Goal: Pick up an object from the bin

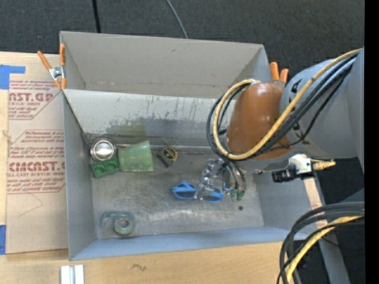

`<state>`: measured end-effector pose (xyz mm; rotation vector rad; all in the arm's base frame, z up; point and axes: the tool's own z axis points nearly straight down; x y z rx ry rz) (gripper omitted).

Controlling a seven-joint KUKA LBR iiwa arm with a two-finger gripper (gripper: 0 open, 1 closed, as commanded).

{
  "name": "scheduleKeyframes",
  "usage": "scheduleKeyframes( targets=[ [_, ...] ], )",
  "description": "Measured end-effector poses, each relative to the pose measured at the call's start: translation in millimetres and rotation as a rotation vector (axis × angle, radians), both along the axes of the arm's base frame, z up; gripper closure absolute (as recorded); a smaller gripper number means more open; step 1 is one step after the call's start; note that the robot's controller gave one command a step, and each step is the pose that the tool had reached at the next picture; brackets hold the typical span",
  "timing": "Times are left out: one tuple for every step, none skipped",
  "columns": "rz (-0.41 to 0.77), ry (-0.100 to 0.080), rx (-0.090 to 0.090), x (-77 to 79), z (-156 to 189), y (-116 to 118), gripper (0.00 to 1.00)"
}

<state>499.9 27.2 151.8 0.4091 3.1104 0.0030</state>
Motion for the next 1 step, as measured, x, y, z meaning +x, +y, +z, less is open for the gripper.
scheduleKeyframes(
  targets=[
    [0.001, 0.000, 0.000, 0.9, 42.4, 0.5, 1.00]
  ],
)
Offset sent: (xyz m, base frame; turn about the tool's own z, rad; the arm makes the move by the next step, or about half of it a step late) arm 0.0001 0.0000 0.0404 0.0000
